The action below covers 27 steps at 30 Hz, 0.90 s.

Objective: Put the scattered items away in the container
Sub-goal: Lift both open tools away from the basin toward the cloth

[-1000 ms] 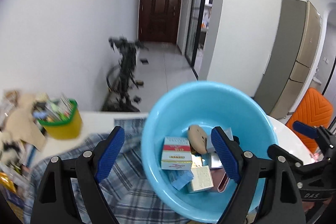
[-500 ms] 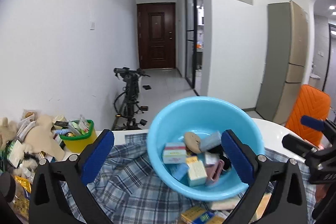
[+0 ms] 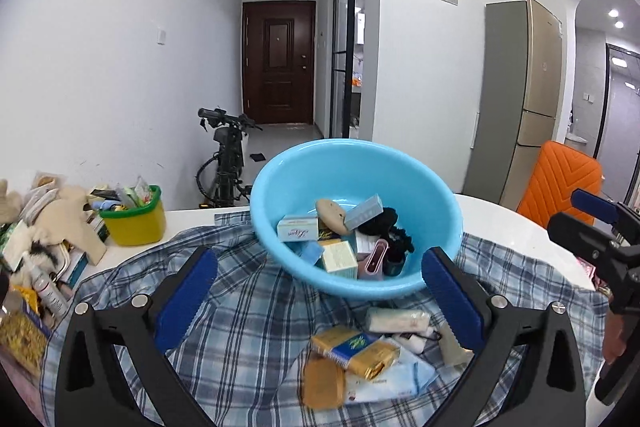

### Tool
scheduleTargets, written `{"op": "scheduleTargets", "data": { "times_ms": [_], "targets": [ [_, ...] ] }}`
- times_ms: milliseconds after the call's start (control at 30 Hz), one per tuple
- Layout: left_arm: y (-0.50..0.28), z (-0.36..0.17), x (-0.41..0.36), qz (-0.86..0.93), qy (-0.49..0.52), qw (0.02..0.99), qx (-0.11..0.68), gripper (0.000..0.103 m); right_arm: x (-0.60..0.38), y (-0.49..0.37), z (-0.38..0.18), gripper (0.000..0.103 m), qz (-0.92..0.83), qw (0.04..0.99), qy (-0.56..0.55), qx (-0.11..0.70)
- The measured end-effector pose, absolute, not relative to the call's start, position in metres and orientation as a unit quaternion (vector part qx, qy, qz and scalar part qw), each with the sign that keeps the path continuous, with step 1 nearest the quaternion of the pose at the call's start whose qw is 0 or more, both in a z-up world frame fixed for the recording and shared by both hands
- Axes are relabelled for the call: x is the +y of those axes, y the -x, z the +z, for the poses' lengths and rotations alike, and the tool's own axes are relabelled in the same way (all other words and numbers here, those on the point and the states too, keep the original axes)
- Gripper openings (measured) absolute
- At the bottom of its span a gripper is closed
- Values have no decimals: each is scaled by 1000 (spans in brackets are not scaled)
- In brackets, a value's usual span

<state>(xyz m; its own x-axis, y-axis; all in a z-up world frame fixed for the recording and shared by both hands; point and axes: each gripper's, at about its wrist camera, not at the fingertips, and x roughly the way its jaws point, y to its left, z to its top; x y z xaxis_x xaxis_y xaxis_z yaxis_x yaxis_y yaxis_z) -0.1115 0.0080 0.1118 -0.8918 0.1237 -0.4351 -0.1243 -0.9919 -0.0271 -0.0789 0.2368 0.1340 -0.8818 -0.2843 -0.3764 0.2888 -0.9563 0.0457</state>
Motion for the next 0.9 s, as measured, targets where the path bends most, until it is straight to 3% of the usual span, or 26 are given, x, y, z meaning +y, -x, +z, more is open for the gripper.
{"op": "scheduleTargets", "data": {
  "times_ms": [200, 900],
  "targets": [
    [83, 88, 14, 977, 201, 59, 38, 103, 242, 59, 120, 102, -972, 152, -181, 5],
    [48, 3, 13, 961, 265, 71, -11, 103, 235, 25, 26, 102, -968, 124, -216, 22]
  ]
}}
